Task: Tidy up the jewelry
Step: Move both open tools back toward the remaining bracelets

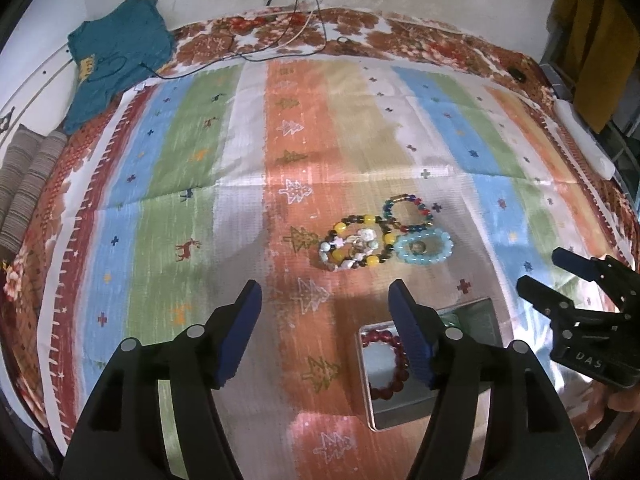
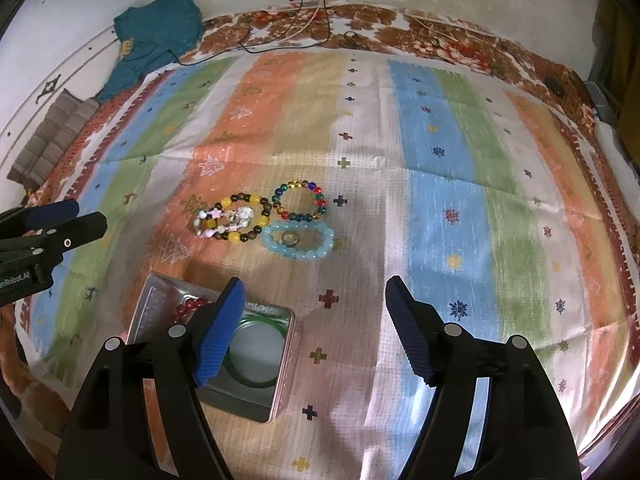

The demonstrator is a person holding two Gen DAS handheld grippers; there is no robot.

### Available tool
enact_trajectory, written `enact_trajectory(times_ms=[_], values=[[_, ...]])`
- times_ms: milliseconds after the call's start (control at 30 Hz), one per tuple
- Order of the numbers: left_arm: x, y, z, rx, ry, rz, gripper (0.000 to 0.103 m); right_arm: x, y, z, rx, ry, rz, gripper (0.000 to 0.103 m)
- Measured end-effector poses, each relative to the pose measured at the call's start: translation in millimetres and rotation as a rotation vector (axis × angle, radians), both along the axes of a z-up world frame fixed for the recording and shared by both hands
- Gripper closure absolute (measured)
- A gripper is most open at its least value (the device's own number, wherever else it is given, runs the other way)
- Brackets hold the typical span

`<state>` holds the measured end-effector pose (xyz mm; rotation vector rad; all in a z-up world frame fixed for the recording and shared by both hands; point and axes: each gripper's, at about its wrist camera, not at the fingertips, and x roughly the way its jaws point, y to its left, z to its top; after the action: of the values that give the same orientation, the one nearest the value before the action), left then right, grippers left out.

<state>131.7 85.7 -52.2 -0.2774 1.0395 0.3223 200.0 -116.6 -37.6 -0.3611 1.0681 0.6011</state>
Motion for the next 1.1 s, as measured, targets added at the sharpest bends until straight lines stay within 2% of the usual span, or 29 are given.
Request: enact_trajectory(times_ms=[633, 833, 1100], values=[[44.4, 15.7, -33.0, 0.012, 0.107, -0.004, 0.037, 32.7, 23.5, -26.8, -0.07, 0.042, 0.0, 0.03], [52.2, 25.5, -40.7, 0.006, 0.128, 0.022, 0.037, 37.4, 30.9, -37.0, -0.104, 0.059, 0.007, 0.03], [66.7, 26.6, -55.4, 0.023, 0.169, 0.002, 0.037, 46.5, 34.5, -47.2, -0.125, 0.075, 0.003, 0.03]])
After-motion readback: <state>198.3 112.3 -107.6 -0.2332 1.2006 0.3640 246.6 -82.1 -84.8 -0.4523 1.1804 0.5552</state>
